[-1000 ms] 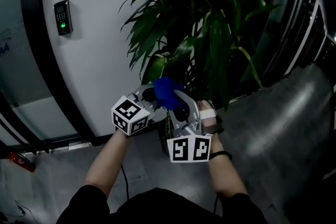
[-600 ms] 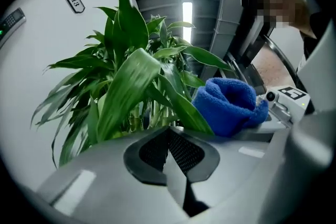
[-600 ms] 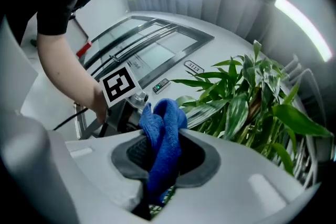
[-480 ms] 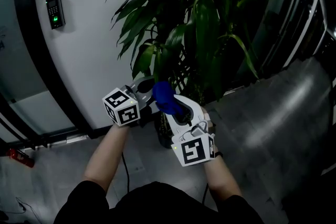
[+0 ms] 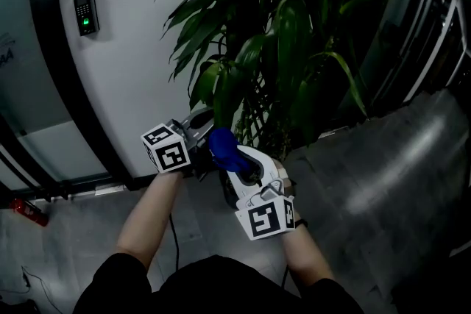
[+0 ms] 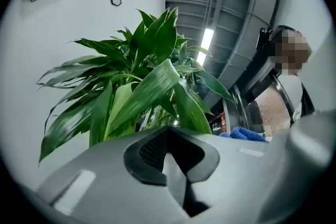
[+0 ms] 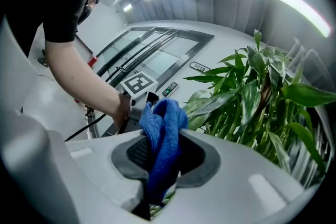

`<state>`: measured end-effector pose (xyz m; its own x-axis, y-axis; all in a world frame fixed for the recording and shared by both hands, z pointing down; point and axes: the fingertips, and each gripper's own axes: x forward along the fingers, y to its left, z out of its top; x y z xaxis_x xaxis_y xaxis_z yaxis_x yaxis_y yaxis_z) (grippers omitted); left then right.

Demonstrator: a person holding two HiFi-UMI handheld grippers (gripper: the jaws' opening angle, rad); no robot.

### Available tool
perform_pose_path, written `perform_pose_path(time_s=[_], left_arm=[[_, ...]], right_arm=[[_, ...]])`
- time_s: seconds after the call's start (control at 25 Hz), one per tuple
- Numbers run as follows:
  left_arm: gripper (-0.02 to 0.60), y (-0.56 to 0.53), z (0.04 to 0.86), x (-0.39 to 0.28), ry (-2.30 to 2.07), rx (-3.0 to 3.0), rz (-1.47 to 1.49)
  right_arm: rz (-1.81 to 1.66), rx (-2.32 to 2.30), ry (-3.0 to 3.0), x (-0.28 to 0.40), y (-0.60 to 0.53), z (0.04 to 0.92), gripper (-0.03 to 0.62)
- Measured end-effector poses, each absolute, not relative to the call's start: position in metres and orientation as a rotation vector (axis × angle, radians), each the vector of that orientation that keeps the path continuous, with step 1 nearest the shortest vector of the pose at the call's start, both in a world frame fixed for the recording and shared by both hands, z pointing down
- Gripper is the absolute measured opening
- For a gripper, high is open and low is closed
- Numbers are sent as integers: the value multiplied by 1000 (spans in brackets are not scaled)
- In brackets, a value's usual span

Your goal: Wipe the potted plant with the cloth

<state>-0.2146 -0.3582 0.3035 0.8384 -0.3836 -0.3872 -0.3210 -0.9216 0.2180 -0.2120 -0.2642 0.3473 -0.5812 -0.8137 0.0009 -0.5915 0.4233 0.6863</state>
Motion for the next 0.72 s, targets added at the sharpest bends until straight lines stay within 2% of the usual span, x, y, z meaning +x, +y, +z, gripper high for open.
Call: perform_pose_path(time_s=[0.72], left_arm=[[6, -363, 326, -222, -562, 2782, -663]], right_arm=[[-808, 1133, -2289, -195, -266, 408, 87]])
